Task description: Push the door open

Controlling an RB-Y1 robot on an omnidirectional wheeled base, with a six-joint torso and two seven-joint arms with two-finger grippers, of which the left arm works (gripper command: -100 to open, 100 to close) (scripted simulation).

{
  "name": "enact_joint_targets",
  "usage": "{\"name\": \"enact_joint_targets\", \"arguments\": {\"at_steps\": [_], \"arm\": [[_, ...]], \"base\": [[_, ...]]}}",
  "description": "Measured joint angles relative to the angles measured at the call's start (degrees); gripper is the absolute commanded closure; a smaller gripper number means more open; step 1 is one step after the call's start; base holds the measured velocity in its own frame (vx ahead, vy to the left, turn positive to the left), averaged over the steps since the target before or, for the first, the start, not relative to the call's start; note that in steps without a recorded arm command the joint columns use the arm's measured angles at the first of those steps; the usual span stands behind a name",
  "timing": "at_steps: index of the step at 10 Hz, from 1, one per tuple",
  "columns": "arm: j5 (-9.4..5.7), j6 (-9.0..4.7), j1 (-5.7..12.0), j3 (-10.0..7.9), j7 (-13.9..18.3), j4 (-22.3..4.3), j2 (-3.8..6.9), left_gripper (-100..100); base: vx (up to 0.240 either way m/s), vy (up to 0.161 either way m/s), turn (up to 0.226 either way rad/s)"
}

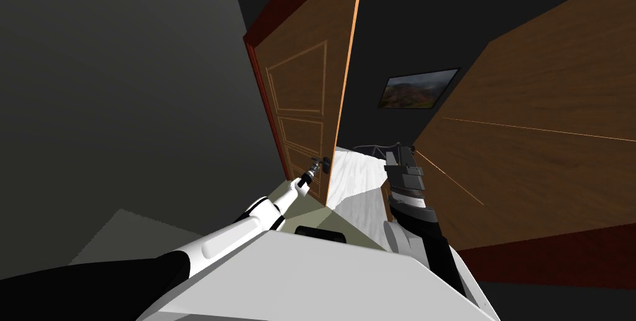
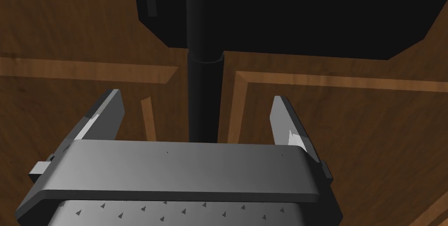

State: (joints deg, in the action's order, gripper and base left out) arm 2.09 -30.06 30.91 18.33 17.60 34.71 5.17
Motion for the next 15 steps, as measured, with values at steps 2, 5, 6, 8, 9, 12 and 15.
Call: {"name": "enact_joint_targets", "arguments": {"at_steps": [2, 5, 6, 8, 9, 12, 15], "arm": [[-0.08, 0.04, 0.03, -0.31, -0.2, -0.1, -0.16, -100], [-0.09, 0.01, 0.25, -0.38, -0.3, 0.0, -0.11, 100], [-0.09, 0.07, 0.29, -0.39, -0.3, 0.0, -0.11, 100], [-0.08, 0.07, 0.30, -0.37, -0.3, 0.0, -0.14, 100], [-0.09, 0.07, 0.29, -0.37, -0.3, 0.0, -0.13, 100], [-0.42, -0.14, 0.05, -1.54, -1.1, -1.6, -0.18, 100], [-0.77, 0.18, 0.23, -2.68, -1.7, -1.0, -0.09, 100]], "base": [[0.121, -0.043, -0.014], [-0.013, 0.007, -0.007], [0.000, 0.000, 0.000], [0.000, 0.000, 0.000], [0.085, -0.071, 0.023], [0.136, -0.121, 0.045], [0.114, -0.082, 0.019]]}}
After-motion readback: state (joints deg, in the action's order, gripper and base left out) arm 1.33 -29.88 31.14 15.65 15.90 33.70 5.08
